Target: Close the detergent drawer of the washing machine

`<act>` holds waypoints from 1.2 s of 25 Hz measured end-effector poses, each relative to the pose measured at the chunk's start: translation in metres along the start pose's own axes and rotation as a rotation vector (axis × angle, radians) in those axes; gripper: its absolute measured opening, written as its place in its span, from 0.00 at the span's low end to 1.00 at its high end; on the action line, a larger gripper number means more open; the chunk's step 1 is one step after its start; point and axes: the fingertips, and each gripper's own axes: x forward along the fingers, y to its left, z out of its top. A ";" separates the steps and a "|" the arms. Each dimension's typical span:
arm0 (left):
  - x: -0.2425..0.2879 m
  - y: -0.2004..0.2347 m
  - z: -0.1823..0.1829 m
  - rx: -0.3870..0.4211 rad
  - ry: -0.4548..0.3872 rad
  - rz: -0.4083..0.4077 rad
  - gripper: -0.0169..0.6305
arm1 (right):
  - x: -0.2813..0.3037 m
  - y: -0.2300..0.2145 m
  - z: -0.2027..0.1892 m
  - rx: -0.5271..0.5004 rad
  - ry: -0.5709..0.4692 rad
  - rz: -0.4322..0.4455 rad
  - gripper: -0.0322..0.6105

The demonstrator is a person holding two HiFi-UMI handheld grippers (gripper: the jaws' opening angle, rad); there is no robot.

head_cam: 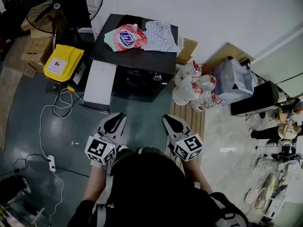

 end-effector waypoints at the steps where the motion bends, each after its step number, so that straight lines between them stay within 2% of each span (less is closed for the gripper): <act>1: -0.001 0.002 -0.003 0.002 -0.001 -0.008 0.09 | 0.003 0.002 0.000 0.000 0.003 -0.003 0.10; 5: -0.007 0.016 -0.009 -0.005 0.011 -0.027 0.05 | 0.016 0.010 0.001 -0.004 0.001 -0.013 0.10; 12: -0.007 0.037 -0.012 -0.014 0.030 -0.075 0.04 | 0.034 0.006 0.002 0.001 -0.014 -0.074 0.10; 16: 0.001 0.046 -0.017 -0.007 0.051 -0.086 0.04 | 0.042 -0.007 0.003 0.042 -0.027 -0.104 0.11; 20: 0.021 0.062 -0.020 -0.002 0.069 -0.072 0.04 | 0.057 -0.033 0.006 0.063 -0.037 -0.111 0.11; 26: 0.086 0.078 -0.019 -0.005 0.102 -0.042 0.04 | 0.087 -0.095 0.019 -0.037 -0.015 -0.087 0.11; 30: 0.144 0.095 -0.008 0.019 0.148 -0.024 0.04 | 0.116 -0.149 0.032 0.012 -0.026 -0.042 0.11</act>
